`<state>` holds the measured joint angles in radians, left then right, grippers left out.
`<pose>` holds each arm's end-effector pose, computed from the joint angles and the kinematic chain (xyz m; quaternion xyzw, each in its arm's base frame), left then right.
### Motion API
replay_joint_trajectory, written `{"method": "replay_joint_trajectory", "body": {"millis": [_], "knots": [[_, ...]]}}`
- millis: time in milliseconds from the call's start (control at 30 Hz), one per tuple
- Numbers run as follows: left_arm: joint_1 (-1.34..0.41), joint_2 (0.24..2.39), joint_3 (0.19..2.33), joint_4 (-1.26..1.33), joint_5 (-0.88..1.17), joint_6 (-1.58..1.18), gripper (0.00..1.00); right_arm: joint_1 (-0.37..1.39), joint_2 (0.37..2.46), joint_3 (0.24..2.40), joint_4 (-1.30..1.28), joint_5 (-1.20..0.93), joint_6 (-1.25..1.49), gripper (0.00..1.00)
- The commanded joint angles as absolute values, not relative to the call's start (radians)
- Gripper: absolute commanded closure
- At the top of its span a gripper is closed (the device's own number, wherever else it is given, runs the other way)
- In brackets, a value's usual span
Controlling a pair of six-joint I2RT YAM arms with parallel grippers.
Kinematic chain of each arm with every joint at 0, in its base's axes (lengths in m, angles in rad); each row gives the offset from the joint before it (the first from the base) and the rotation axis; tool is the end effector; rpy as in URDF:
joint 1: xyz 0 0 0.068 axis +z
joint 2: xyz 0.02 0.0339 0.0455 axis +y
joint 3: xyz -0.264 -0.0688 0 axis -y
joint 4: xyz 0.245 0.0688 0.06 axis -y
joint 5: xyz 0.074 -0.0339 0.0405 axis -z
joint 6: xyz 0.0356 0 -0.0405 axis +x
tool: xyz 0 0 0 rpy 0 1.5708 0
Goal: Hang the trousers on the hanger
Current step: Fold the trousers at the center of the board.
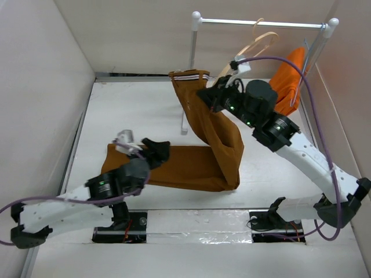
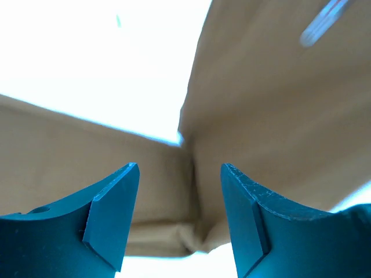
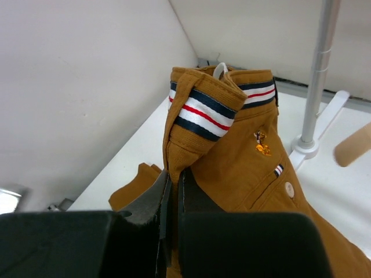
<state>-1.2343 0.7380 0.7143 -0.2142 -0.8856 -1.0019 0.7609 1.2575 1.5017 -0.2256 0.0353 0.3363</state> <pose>0.0804 -0.1465 0.3226 -0.1808 0.7361 -0.3550 0.5472 0.1974 0.1863 0.4841 -0.1353 0.6873 0.3616 0.6153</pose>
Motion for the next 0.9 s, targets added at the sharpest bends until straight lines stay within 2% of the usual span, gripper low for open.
{"method": "replay_joint_trajectory", "body": {"millis": [0, 100, 200, 300, 333, 367, 433, 467, 533, 567, 733, 800, 833, 867], "knots": [[-1.221, 0.547, 0.814, -0.44, -1.026, -0.949, 0.44, 0.851, 1.322, 1.565, -0.034, 0.099, 0.313, 1.0], [-1.212, 0.428, 0.935, -0.495, -1.064, -0.863, 0.45, 0.944, 1.4, 1.578, 0.049, 0.161, 0.31, 1.0], [-1.212, 0.391, 1.035, -0.54, -1.104, -0.821, 0.45, 1.059, 1.566, 1.644, 0.116, 0.244, 0.301, 1.0], [-1.212, 0.397, 1.11, -0.571, -1.124, -0.782, 0.45, 1.146, 1.809, 1.738, 0.164, 0.314, 0.296, 1.0], [-1.212, 0.399, 1.129, -0.586, -1.129, -0.776, 0.45, 1.194, 1.881, 1.831, 0.166, 0.316, 0.296, 1.0], [-1.212, 0.4, 1.146, -0.598, -1.137, -0.778, 0.45, 1.215, 2.034, 1.897, 0.14, 0.298, 0.31, 0.91], [-1.212, 0.388, 1.178, -0.618, -1.155, -0.781, 0.45, 1.262, 2.175, 2.094, 0.025, 0.272, 0.328, 0.64], [-1.212, 0.365, 1.18, -0.621, -1.161, -0.782, 0.45, 1.272, 2.256, 2.133, 0.003, 0.253, 0.34, 0.38], [-1.212, 0.336, 1.16, -0.638, -1.173, -0.79, 0.45, 1.272, 2.258, 2.126, -0.014, 0.242, 0.348, 0.19], [-1.212, 0.309, 1.149, -0.653, -1.187, -0.831, 0.45, 1.272, 2.231, 2.023, 0.029, 0.242, 0.348, 0.15], [-1.221, 0.262, 1.003, -0.644, -1.192, -0.9, 0.44, 1.227, 1.878, 1.608, 0.187, 0.25, 0.336, 0.18], [-1.221, 0.293, 0.947, -0.64, -1.172, -0.922, 0.44, 1.212, 1.768, 1.391, 0.21, 0.296, 0.318, 0.34], [-1.221, 0.314, 0.925, -0.638, -1.166, -0.96, 0.44, 1.212, 1.664, 1.32, 0.23, 0.298, 0.316, 0.47], [-1.221, 0.362, 0.904, -0.624, -1.142, -0.977, 0.43, 1.2, 1.614, 1.251, 0.232, 0.296, 0.311, 0.76]]}}
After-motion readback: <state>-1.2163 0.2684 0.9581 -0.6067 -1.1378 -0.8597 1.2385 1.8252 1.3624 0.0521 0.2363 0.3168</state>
